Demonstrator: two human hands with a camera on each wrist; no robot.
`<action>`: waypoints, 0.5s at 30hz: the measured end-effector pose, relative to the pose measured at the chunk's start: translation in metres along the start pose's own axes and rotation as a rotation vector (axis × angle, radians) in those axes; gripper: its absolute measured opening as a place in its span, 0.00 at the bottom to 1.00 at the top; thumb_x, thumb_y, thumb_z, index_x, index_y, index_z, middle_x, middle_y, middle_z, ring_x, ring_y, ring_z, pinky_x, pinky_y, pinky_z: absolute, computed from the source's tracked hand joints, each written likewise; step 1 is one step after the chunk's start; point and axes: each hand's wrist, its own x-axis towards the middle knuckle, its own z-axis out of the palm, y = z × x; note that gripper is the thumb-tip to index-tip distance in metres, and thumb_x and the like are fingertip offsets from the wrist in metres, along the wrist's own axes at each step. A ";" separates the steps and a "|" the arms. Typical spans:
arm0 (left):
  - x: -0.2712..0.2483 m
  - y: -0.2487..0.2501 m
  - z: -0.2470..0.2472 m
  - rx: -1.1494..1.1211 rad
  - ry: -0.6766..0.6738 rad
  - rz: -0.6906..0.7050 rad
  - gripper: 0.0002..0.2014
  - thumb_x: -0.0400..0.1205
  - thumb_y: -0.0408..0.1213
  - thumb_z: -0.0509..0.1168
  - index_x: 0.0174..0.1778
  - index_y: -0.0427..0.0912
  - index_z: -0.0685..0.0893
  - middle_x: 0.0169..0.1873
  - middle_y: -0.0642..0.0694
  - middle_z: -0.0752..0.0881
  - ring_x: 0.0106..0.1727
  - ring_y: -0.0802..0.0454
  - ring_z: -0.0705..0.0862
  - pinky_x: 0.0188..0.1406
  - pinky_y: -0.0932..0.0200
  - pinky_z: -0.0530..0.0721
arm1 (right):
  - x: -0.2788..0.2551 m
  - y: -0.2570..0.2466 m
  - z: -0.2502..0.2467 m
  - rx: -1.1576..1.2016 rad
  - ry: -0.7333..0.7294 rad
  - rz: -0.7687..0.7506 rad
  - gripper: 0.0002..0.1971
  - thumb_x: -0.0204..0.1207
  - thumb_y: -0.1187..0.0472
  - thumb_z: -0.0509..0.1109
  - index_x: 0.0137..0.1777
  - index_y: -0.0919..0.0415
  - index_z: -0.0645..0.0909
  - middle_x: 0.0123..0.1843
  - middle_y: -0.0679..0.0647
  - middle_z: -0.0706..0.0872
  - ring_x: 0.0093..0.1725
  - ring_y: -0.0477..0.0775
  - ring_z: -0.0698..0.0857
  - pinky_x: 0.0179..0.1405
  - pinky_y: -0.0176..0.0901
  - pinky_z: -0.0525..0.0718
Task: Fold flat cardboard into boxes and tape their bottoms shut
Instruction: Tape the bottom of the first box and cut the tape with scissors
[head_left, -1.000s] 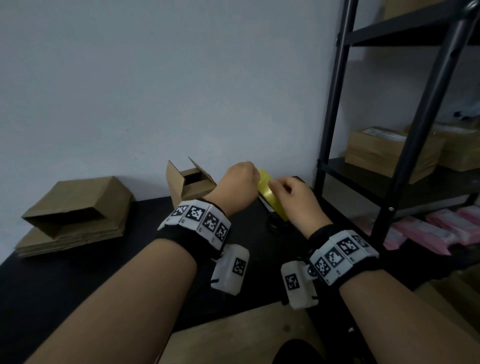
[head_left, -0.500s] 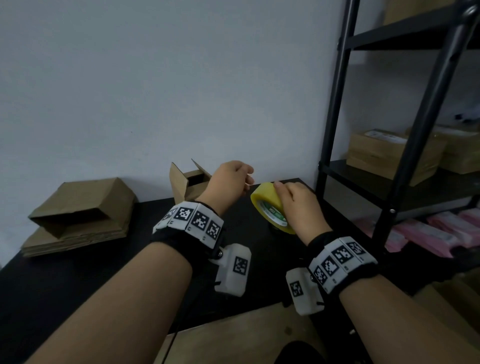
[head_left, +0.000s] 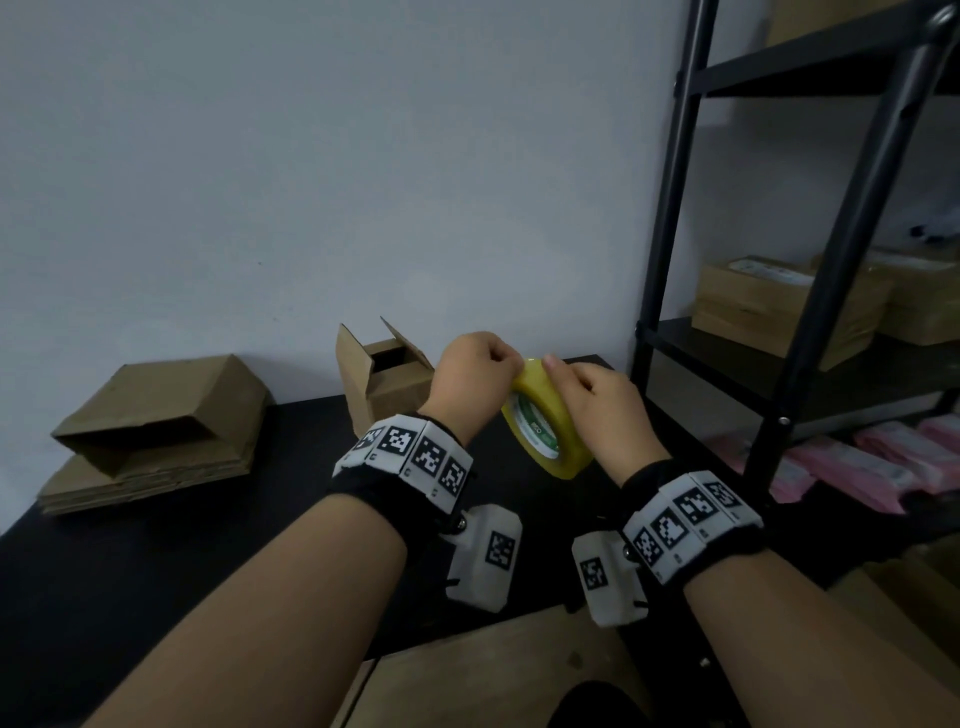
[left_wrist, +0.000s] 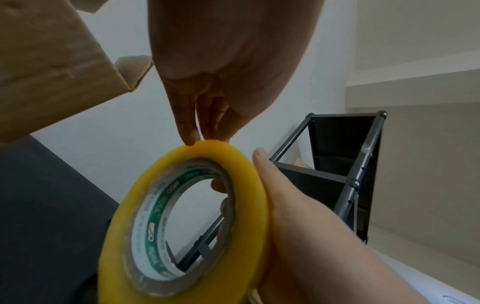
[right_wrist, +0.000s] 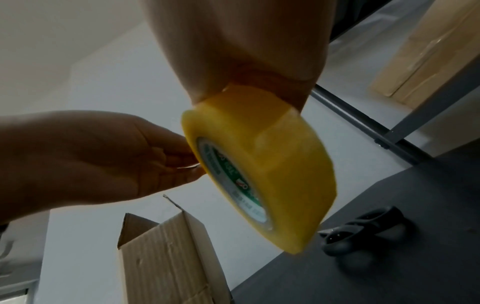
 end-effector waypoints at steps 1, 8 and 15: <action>0.001 0.000 0.000 0.000 0.020 -0.001 0.05 0.80 0.35 0.67 0.40 0.41 0.87 0.36 0.51 0.85 0.44 0.49 0.84 0.46 0.55 0.83 | -0.001 -0.002 -0.001 0.042 0.000 0.022 0.23 0.83 0.41 0.61 0.44 0.60 0.85 0.39 0.51 0.86 0.40 0.46 0.84 0.39 0.43 0.80; 0.003 0.001 -0.005 0.047 0.070 0.038 0.06 0.82 0.38 0.65 0.42 0.43 0.84 0.43 0.47 0.86 0.48 0.47 0.84 0.50 0.52 0.83 | -0.009 -0.010 0.001 0.266 0.014 0.089 0.16 0.80 0.44 0.66 0.50 0.57 0.84 0.45 0.51 0.88 0.46 0.47 0.86 0.40 0.39 0.79; 0.004 0.008 -0.013 -0.079 0.064 0.081 0.09 0.81 0.37 0.67 0.34 0.49 0.80 0.35 0.51 0.85 0.36 0.53 0.83 0.39 0.56 0.79 | -0.002 -0.019 -0.001 0.256 0.053 0.072 0.11 0.76 0.46 0.72 0.49 0.53 0.85 0.45 0.45 0.87 0.47 0.44 0.85 0.46 0.39 0.81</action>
